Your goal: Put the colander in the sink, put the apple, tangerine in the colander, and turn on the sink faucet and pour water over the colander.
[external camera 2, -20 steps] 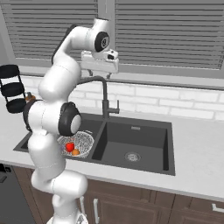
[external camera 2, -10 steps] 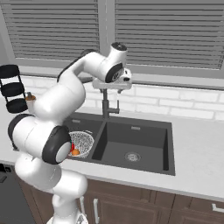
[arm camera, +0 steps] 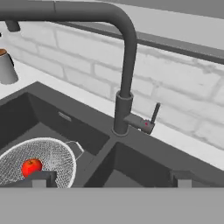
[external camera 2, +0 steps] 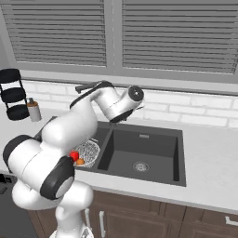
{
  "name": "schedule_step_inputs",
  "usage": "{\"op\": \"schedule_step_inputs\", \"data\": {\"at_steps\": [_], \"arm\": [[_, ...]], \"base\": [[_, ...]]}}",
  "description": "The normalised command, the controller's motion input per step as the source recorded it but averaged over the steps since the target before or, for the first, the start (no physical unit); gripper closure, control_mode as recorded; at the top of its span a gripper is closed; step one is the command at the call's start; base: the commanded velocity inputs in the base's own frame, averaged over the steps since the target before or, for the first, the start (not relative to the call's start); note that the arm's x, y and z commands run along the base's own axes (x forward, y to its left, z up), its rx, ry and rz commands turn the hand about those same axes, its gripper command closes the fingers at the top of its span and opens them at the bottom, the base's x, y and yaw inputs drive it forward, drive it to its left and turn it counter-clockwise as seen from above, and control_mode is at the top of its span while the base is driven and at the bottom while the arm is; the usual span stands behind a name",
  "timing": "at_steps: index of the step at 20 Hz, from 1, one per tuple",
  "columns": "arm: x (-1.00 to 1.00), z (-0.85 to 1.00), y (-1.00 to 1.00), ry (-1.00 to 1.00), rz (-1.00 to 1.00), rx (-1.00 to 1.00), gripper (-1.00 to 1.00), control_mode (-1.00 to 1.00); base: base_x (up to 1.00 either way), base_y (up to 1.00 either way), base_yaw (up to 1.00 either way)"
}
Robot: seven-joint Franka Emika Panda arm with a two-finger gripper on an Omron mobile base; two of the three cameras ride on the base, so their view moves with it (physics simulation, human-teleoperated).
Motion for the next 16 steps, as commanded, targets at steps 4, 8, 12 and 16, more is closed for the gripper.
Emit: {"op": "schedule_step_inputs", "data": {"at_steps": [4,8,12,16], "arm": [[0.27,-0.29,-0.23,-0.22,0.02,0.04,-1.0,-1.0],[0.42,-0.36,-0.13,-0.18,0.0,0.08,-1.0,-1.0],[0.53,-0.31,-0.07,-0.19,0.0,0.1,-1.0,-1.0],[0.59,-0.2,-0.01,-0.16,0.0,0.09,-1.0,-1.0]], "base": [[0.0,0.0,0.0],[0.0,0.0,0.0],[0.0,0.0,0.0],[0.0,0.0,0.0]]}}
